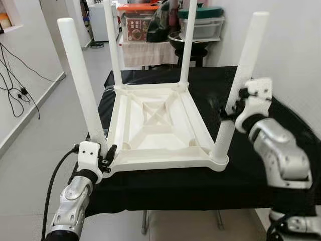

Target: Building children table

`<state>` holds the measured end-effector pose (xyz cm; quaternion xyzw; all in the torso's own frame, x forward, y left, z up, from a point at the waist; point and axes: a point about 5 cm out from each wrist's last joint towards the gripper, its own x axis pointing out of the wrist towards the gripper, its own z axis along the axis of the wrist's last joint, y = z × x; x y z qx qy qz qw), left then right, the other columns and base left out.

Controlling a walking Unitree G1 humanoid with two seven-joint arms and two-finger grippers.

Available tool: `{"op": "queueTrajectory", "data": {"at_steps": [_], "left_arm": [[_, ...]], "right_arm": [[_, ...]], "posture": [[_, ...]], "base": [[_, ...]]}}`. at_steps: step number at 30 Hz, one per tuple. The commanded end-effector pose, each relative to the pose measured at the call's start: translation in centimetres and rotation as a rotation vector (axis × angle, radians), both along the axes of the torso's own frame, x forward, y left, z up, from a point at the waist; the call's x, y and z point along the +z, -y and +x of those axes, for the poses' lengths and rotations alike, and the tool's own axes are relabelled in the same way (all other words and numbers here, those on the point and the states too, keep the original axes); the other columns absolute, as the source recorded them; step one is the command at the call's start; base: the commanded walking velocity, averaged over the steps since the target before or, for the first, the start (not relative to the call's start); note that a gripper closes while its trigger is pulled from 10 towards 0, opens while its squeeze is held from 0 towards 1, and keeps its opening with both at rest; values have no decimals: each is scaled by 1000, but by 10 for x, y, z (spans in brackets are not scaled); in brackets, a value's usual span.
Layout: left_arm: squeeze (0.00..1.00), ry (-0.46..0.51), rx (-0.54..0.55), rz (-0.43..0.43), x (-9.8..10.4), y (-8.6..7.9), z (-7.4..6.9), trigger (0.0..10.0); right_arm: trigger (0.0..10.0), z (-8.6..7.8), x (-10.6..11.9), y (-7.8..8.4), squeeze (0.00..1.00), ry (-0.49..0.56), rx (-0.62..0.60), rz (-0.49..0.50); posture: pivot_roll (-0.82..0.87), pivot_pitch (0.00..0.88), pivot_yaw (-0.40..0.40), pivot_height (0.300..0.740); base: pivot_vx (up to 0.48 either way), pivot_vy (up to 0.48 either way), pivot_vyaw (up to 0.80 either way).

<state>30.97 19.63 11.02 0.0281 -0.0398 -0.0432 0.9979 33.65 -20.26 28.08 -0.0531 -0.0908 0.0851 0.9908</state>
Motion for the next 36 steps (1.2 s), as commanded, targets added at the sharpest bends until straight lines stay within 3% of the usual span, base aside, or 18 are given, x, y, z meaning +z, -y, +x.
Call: {"op": "queueTrajectory", "data": {"at_steps": [1, 9, 10, 12, 13, 14, 31, 34, 36], "left_arm": [[0, 7, 57, 13, 0, -14, 0, 0], [0, 17, 61, 11, 0, -13, 1, 0], [0, 16, 65, 12, -1, -14, 1, 1333], [0, 16, 67, 13, -1, -14, 2, 1333], [0, 13, 68, 17, -1, -15, 2, 10000], [0, 13, 68, 18, -1, -15, 2, 10000], [0, 29, 77, 37, 2, -16, 4, 10000], [0, 40, 80, 51, 7, -17, 5, 10000], [0, 83, 83, 60, 21, -19, 8, 10000]], "right_arm": [[10000, 0, 1, 2, 0, -19, 0, -6], [10000, 4, 8, 7, 0, -55, -25, -22], [10000, 5, 9, 7, 0, -63, -28, -18], [10000, 5, 10, 8, 0, -70, -29, -14], [4745, 5, 15, 7, 0, -72, -15, 28], [0, 5, 17, 7, 0, -69, -8, 42], [0, 5, 12, 12, 0, -119, -38, 56], [0, 5, 12, 13, 0, -125, -44, 62], [0, 5, 10, 13, 0, -132, -46, 68]], "posture": [[-137, 11, -20, 740], [-138, 3, -25, 740], [-137, 1, -25, 740], [-137, 1, -25, 740], [-134, 0, -24, 740], [-133, 0, -25, 740], [-134, 0, -25, 740], [-132, 0, -25, 740], [-130, 0, -26, 740]], "base": [[0, 0, 0], [0, 0, 0], [0, 0, 0], [0, 0, 0], [0, 0, 0], [0, 0, 0], [0, 0, 0], [0, 0, 0], [0, 0, 0]]}}
